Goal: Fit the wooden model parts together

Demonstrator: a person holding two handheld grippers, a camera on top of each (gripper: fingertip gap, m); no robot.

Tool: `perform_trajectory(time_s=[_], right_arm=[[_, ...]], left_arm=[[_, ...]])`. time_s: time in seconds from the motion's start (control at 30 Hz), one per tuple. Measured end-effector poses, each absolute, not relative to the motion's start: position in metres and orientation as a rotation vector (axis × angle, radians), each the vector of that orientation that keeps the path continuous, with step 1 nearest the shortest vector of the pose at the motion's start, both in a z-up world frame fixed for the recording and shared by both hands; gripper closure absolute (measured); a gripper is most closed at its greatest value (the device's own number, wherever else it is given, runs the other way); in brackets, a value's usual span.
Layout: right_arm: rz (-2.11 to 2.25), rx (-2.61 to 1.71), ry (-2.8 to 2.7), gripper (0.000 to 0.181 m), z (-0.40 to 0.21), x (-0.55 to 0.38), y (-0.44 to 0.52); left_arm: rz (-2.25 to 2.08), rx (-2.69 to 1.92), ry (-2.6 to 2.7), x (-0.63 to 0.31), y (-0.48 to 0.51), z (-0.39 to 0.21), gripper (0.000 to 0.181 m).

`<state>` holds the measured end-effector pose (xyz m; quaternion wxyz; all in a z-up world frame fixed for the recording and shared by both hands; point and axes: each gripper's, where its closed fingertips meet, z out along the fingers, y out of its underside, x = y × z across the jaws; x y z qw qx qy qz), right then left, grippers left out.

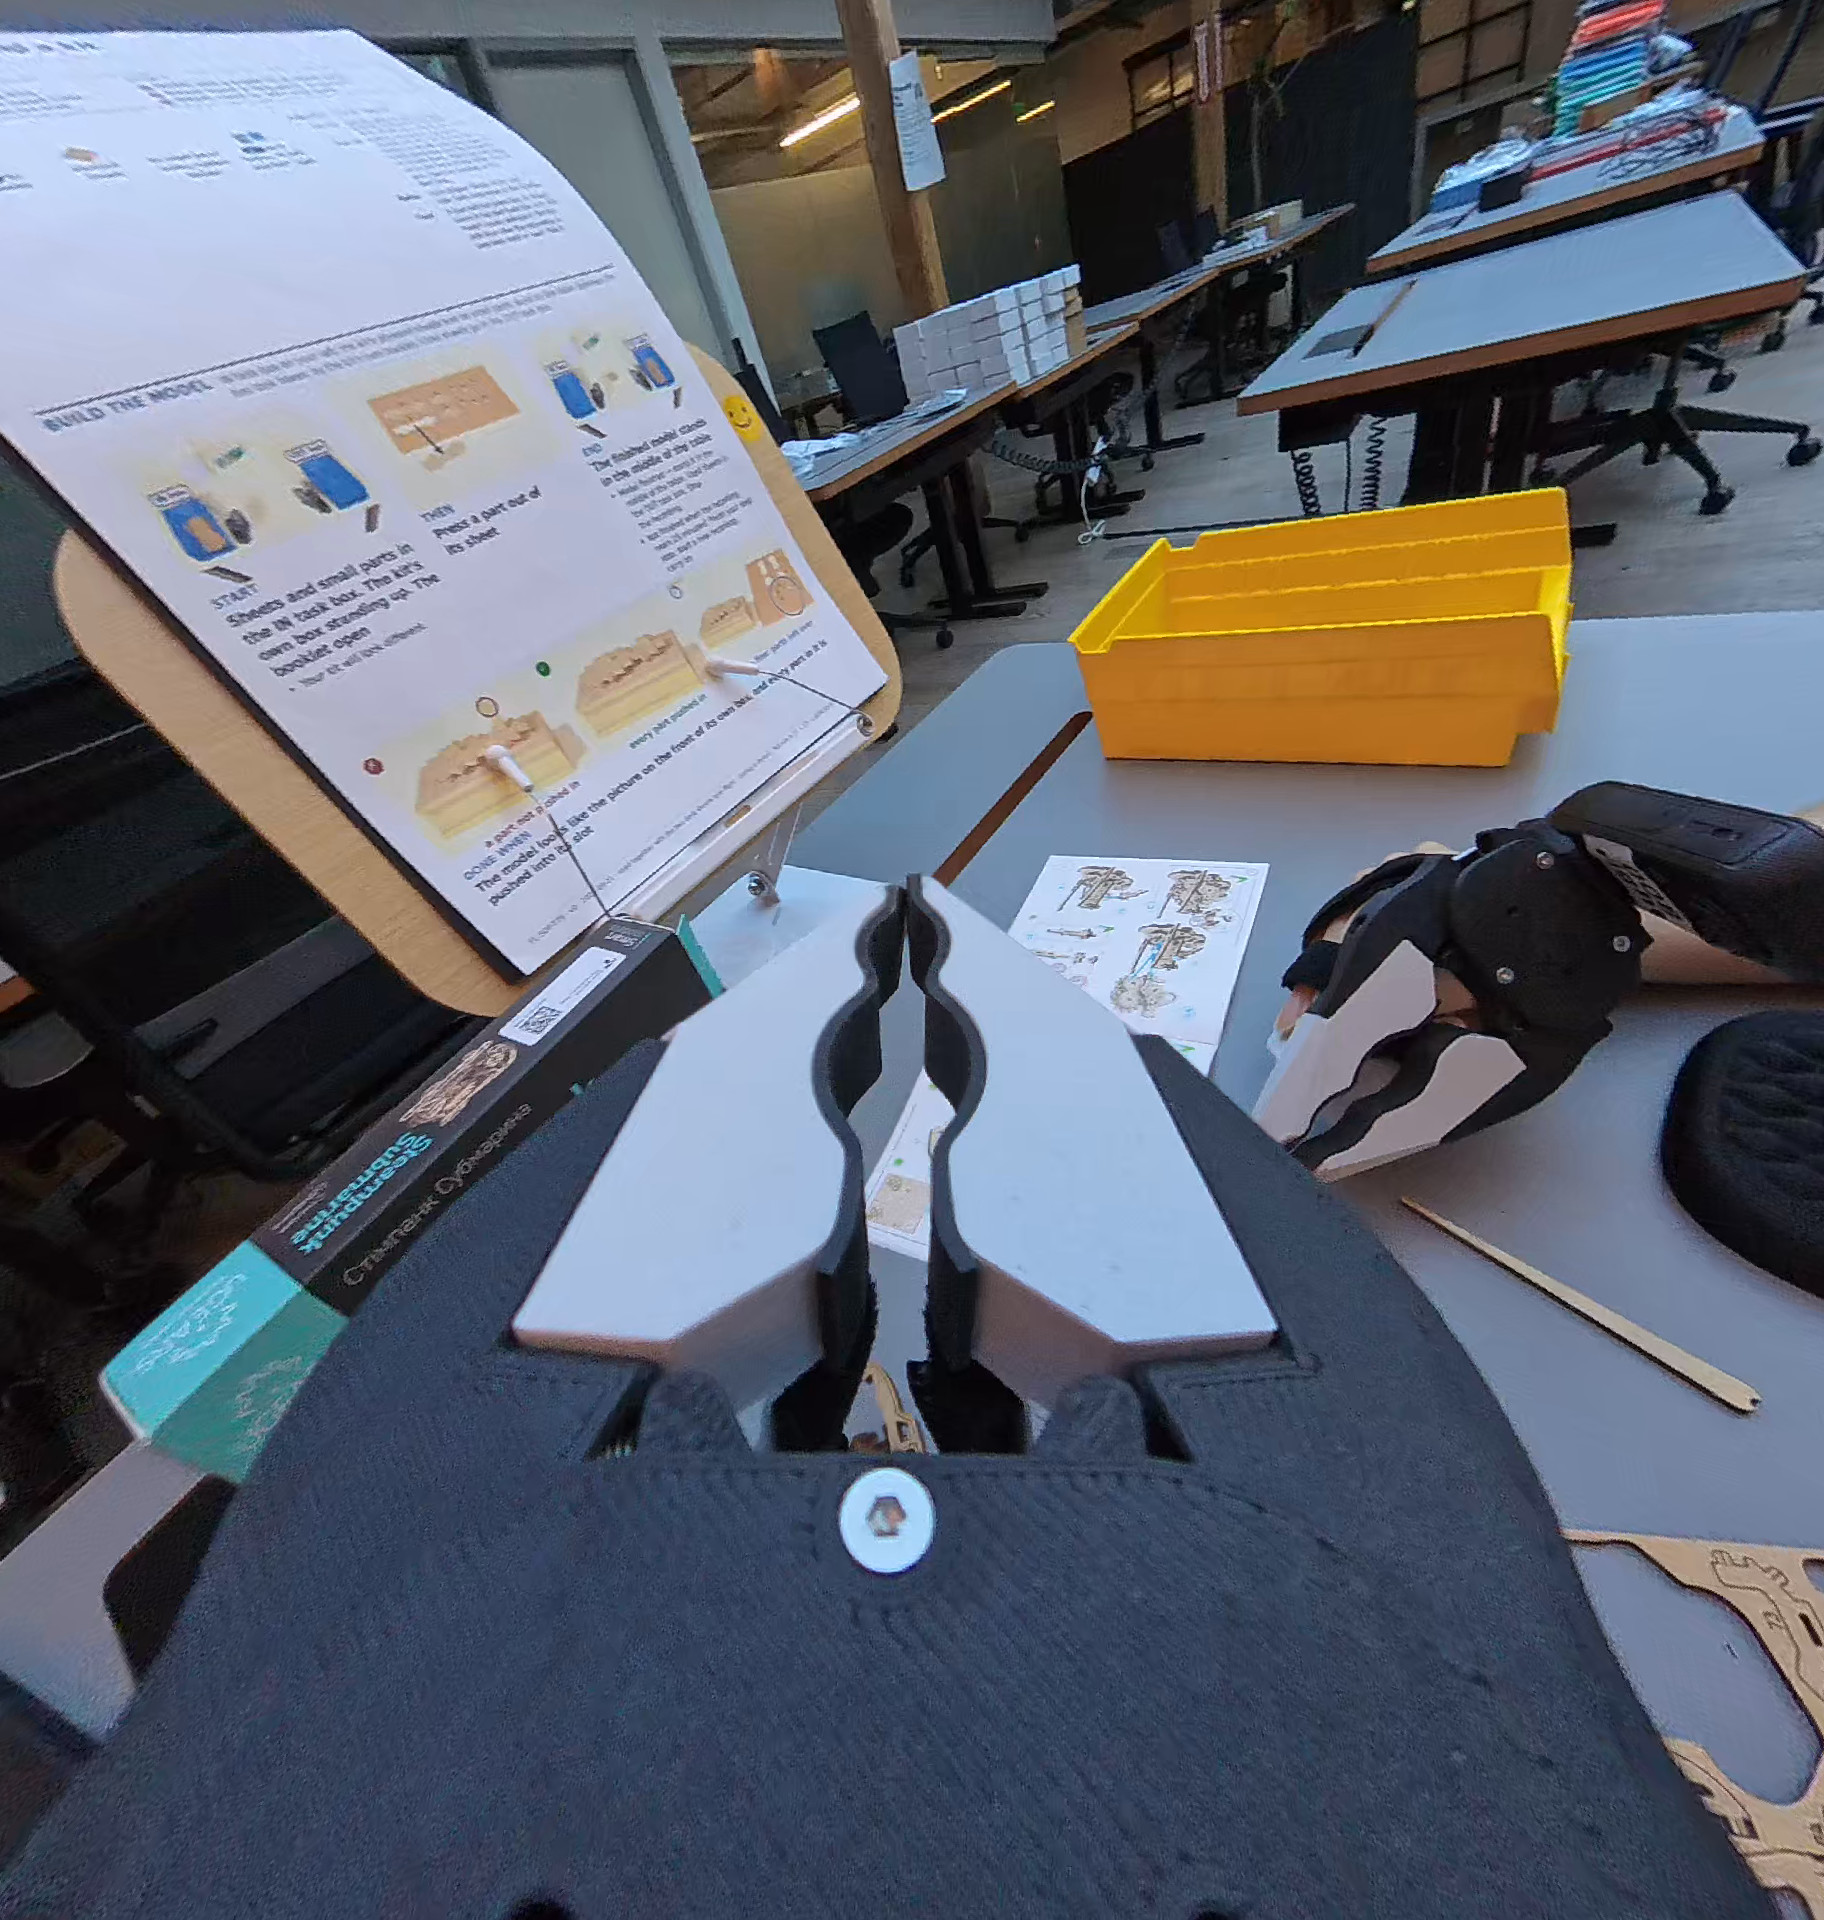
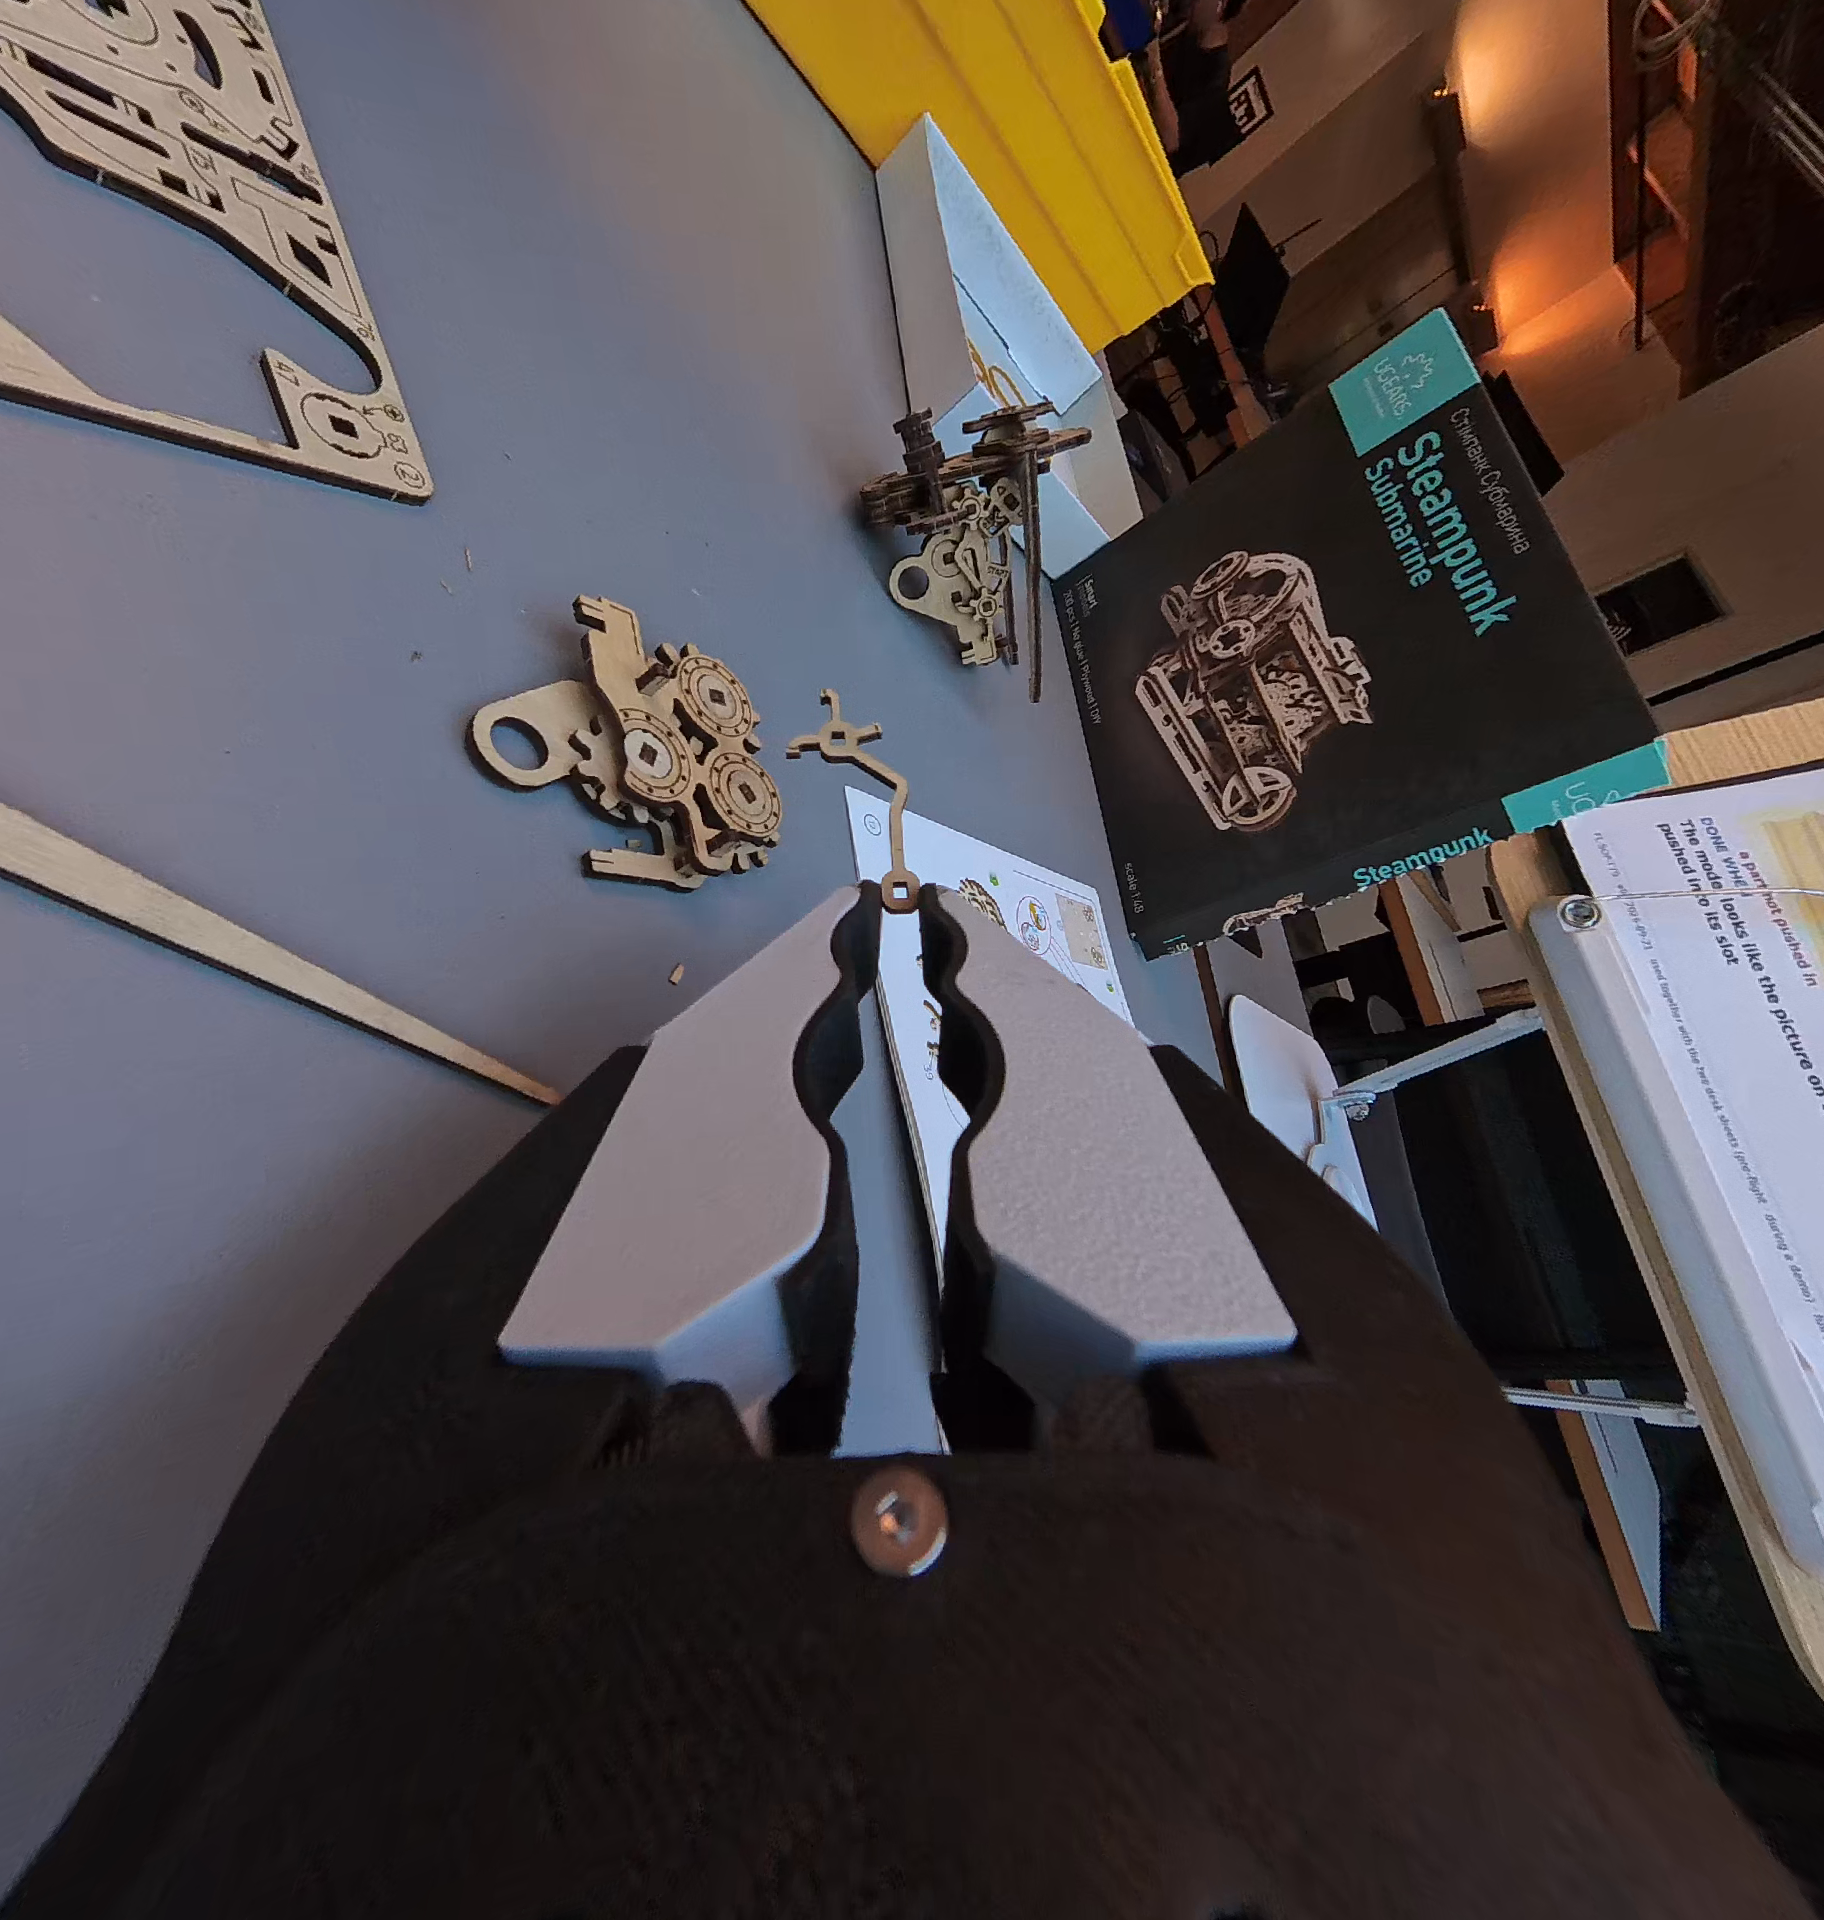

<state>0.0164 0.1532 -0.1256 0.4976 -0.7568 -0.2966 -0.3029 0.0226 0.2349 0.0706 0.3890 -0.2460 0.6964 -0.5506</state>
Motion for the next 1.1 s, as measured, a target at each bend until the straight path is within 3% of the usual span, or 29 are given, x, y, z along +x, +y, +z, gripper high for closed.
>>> perform_trajectory(time_s=[1.1], right_arm=[[-0.966, -1.799, -0.487, 0.175, -0.099, 0.058, 0.145]], left_arm=[[-1.487, -0.712, 1.791, 0.009, 0.23, 0.083, 0.181]])
